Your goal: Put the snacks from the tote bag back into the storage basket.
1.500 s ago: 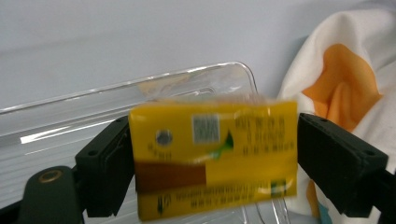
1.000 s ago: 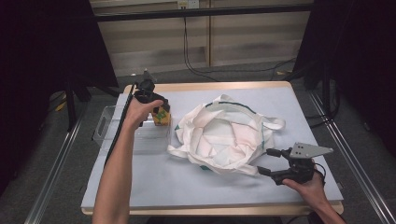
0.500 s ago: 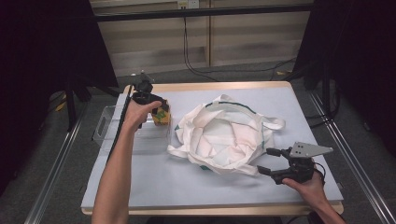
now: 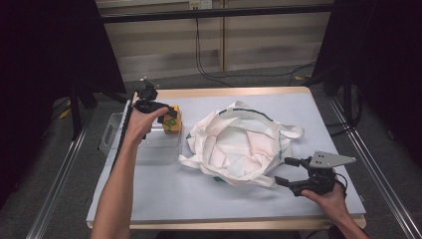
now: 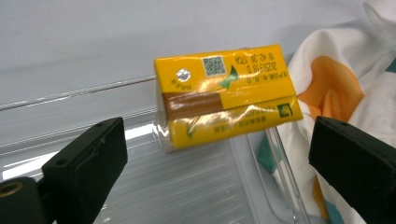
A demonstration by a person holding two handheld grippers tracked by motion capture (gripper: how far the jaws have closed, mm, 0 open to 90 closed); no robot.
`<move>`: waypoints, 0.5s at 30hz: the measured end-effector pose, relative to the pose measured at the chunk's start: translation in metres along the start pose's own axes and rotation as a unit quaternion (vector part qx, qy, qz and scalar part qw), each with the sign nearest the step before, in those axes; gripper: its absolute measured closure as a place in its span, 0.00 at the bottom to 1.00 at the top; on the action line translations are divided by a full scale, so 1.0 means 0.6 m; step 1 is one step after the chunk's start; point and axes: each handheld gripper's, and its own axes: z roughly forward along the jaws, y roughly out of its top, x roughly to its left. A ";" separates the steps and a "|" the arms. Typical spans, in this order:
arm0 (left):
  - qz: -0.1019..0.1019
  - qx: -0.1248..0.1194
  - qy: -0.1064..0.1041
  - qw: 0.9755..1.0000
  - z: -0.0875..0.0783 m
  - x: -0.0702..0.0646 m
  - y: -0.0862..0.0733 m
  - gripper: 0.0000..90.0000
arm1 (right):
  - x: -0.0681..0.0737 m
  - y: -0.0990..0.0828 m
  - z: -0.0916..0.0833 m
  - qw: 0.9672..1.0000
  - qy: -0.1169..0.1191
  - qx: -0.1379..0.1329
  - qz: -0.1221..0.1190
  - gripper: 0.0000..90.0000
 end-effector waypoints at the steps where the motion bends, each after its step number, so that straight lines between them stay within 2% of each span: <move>1: 0.003 -0.008 0.001 1.000 -0.004 0.001 -0.003 0.05 | 0.000 0.000 0.000 1.000 0.000 -0.001 0.000 0.25; 2: 0.005 -0.020 0.000 1.000 -0.010 0.003 -0.007 0.05 | 0.000 0.000 0.000 1.000 0.000 -0.001 0.000 0.25; 3: -0.002 -0.035 -0.003 0.999 -0.014 0.004 -0.011 0.05 | -0.001 0.000 0.000 1.000 -0.001 -0.001 0.000 0.25; 4: 0.006 -0.038 -0.003 0.999 -0.020 0.007 -0.015 0.04 | -0.001 0.000 0.000 1.000 -0.001 -0.001 0.001 0.25; 5: 0.004 -0.041 -0.002 0.999 -0.024 0.007 -0.018 0.04 | -0.001 0.000 0.000 1.000 -0.001 -0.001 0.000 0.25; 6: 0.007 -0.042 0.005 0.999 -0.027 0.007 -0.021 0.04 | -0.001 0.000 0.000 1.000 -0.002 -0.001 0.000 0.25; 7: 0.020 -0.051 0.006 0.998 -0.031 0.006 -0.026 0.04 | 0.000 0.000 0.000 1.000 0.000 -0.001 0.000 0.25; 9: 0.042 -0.079 -0.005 0.996 -0.041 0.003 -0.037 0.04 | 0.000 0.000 0.000 1.000 -0.001 -0.001 0.000 0.25; 11: 0.049 -0.092 0.003 0.995 -0.050 0.000 -0.043 0.03 | 0.000 0.000 0.001 1.000 -0.002 -0.001 -0.001 0.25; 12: 0.062 -0.101 -0.003 0.993 -0.055 -0.001 -0.048 0.03 | 0.000 0.000 0.001 1.000 -0.004 -0.001 0.000 0.25; 14: 0.069 -0.118 -0.013 0.990 -0.064 -0.002 -0.057 0.03 | -0.001 0.000 0.001 1.000 -0.005 0.000 -0.001 0.25; 15: 0.072 -0.124 -0.011 0.990 -0.067 -0.003 -0.063 0.03 | -0.001 0.000 0.001 1.000 -0.005 0.000 -0.001 0.25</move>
